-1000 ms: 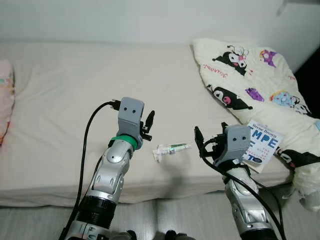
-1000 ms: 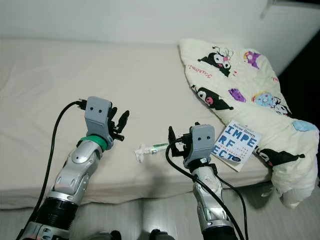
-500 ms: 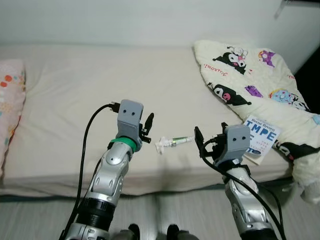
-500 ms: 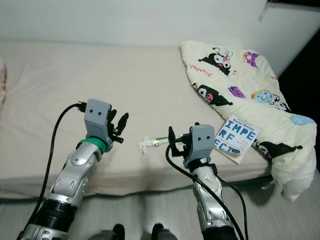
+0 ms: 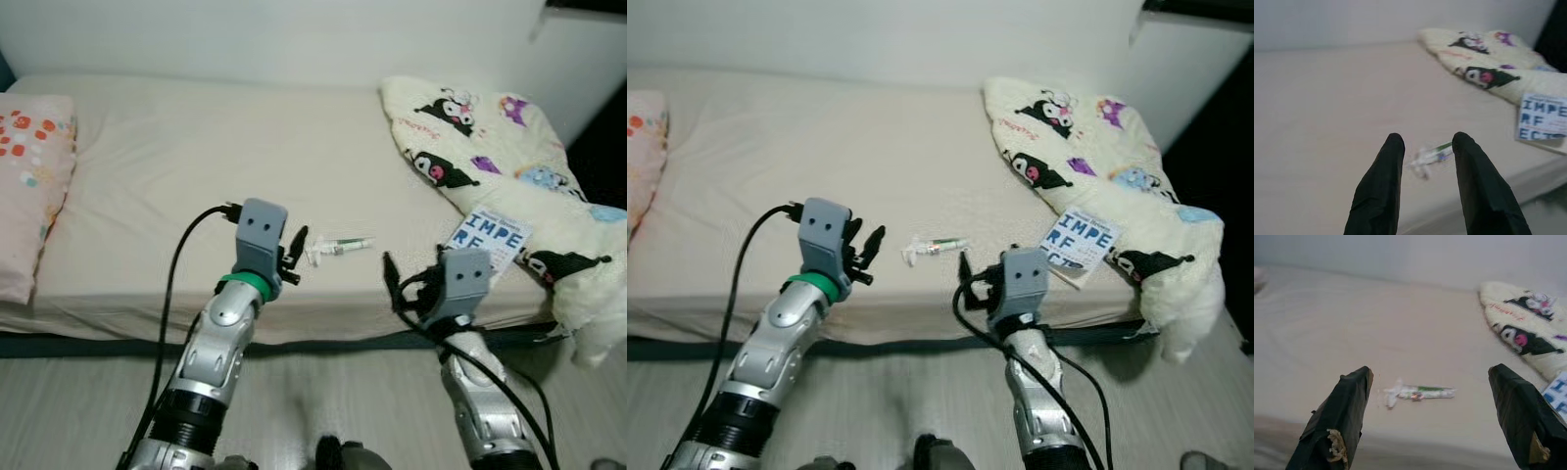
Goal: Clean up the room
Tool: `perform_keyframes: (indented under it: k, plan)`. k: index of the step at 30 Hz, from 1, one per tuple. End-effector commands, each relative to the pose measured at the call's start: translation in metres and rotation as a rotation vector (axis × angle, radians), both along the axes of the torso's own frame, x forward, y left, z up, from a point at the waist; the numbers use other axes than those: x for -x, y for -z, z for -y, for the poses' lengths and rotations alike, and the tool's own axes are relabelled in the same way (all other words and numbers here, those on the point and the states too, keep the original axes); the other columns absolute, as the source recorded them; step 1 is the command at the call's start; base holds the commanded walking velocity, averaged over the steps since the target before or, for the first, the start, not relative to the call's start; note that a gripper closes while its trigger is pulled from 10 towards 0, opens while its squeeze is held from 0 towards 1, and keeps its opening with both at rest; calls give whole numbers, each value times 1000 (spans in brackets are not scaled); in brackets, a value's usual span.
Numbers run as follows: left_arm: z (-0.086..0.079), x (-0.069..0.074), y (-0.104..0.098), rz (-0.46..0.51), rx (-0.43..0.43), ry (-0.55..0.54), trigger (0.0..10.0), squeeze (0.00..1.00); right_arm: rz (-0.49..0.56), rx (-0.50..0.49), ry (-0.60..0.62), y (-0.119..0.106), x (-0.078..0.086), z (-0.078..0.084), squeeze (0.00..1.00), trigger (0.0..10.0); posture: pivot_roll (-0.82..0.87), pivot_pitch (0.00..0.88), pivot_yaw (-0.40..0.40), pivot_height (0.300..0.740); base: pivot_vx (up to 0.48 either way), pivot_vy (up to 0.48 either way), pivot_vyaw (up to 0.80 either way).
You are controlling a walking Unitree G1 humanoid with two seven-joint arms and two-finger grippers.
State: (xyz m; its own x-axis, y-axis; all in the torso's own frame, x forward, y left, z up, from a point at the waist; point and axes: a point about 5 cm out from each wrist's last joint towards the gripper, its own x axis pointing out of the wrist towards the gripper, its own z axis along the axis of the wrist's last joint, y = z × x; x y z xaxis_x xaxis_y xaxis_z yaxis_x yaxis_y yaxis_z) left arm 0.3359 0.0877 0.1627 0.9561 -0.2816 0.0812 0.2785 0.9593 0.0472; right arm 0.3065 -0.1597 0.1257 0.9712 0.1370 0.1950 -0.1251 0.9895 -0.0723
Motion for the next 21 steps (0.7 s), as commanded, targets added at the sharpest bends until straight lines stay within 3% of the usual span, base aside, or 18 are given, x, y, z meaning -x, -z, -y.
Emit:
perform_keyframes:
  k: [1, 11, 21]
  plan:
    - [5, 2, 3, -13, 0, 19, 10000, 0, -20, 0, 15, 5, 3, 4, 0, 10000, -53, 137, -4, 740, 0, 0, 0]
    - [6, 2, 2, 3, -11, 20, 10000, 0, -20, -1, 16, 5, 3, 4, 0, 10000, -53, 137, -4, 740, 0, 0, 0]
    - [6, 2, 1, 6, -13, 24, 10000, 0, -21, 0, 16, 6, 3, 4, 0, 10000, -53, 137, -4, 740, 345, 0, 0]
